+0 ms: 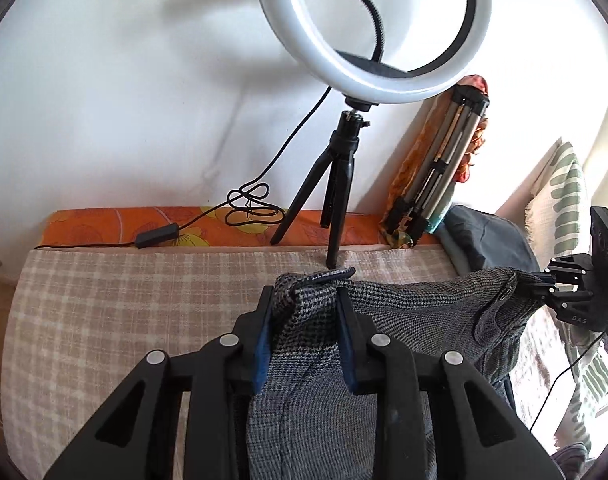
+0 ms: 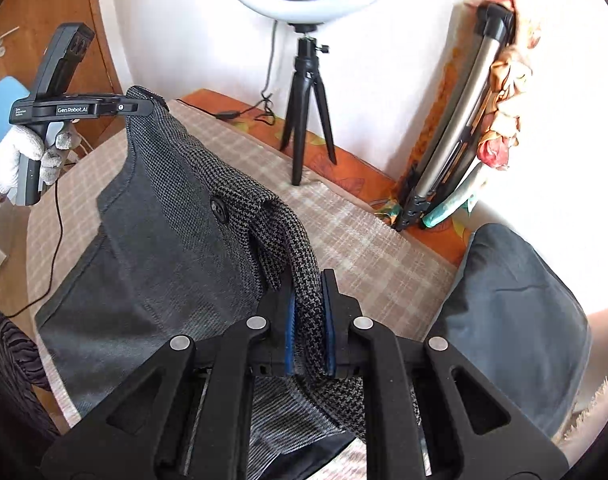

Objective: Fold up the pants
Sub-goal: 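Grasp the waistband with the right tool and lift it, then carry the waistband over onto the hems and release with the right tool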

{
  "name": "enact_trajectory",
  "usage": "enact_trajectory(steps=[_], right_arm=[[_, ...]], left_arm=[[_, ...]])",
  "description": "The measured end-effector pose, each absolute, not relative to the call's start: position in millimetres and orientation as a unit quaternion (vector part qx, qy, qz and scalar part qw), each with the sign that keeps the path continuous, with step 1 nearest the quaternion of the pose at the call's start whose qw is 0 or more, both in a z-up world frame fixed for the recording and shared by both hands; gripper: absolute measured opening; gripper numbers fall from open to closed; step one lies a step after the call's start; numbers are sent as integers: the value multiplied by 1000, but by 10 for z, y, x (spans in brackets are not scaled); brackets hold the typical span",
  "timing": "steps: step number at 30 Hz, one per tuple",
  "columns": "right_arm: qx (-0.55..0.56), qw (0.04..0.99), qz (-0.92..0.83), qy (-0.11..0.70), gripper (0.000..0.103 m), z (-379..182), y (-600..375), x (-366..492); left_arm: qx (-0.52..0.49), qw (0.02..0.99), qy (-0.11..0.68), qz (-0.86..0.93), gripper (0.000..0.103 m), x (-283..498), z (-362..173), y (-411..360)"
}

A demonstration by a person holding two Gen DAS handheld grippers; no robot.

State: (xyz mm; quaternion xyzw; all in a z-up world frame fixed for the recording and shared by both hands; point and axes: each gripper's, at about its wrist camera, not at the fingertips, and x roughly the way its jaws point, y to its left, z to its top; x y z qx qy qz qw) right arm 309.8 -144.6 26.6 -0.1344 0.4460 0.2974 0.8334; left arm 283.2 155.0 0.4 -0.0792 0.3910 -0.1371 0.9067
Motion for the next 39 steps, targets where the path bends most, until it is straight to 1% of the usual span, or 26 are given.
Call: enact_trajectory(steps=[5, 10, 16, 20, 29, 34, 37, 39], right_arm=[[-145, 835, 305, 433, 12, 415, -1439, 2611], [-178, 833, 313, 421, 12, 387, -1377, 2028], [-201, 833, 309, 412, 12, 214, -1352, 1396], [-207, 827, 306, 424, 12, 5, -1376, 1042], [-230, 812, 295, 448, 12, -559, -1341, 518], [-237, 813, 290, 446, 12, -662, -1331, 332], [-266, 807, 287, 442, 12, -746, -1279, 249], [-267, 803, 286, 449, 13, -779, -1286, 248]], left_arm=[[-68, 912, 378, -142, 25, 2308, 185, 1536], [-63, 915, 373, -141, 25, 1672, 222, 1523], [-33, 919, 370, -135, 25, 939, 9, 1359], [-28, 914, 378, -141, 25, 555, -204, 1264], [-17, 894, 423, -148, 25, 137, -682, 1197], [-19, 889, 432, -150, 32, -5, -721, 1231], [-28, 881, 447, -155, 33, -44, -747, 1266], [-26, 876, 455, -157, 34, -82, -761, 1263]])
